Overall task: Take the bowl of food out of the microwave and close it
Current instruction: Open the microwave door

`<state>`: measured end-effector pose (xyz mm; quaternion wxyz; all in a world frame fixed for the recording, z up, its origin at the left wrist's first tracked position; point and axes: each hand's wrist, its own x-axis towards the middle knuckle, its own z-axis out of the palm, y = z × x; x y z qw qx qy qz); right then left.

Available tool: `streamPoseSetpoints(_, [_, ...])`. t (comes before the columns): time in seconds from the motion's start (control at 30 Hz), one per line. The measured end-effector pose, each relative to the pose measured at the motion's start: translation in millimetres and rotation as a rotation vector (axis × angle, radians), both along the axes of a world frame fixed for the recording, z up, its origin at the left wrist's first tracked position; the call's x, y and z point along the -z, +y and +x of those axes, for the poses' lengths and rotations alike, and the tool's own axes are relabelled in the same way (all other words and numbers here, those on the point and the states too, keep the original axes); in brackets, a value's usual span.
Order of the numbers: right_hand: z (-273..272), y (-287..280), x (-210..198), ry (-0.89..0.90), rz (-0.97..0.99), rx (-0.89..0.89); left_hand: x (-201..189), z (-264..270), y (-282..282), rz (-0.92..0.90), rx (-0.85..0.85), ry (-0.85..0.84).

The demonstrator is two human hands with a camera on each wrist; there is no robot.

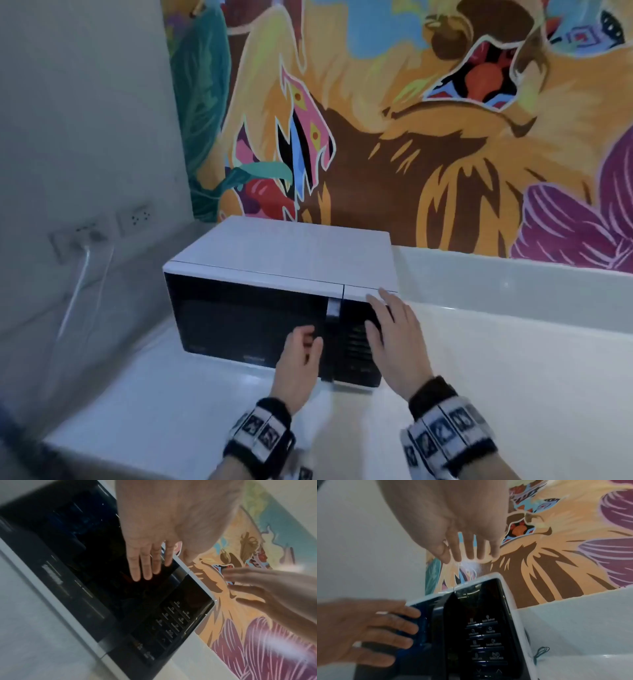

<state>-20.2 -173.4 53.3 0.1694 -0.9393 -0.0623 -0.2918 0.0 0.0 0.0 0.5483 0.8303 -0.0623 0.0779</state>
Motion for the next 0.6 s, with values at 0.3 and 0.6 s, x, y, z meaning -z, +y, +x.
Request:
streamPoseSetpoints(0.3, [49.1,13.7,16.8,0.11,-0.244,0.051,-18.2,27.6,-34.8,-0.048,0.079,0.192])
streamPoseSetpoints(0.6, [46.5,12.5,14.9,0.147,-0.197,0.014,-15.0,25.9,-39.7,0.007,0.036,0.15])
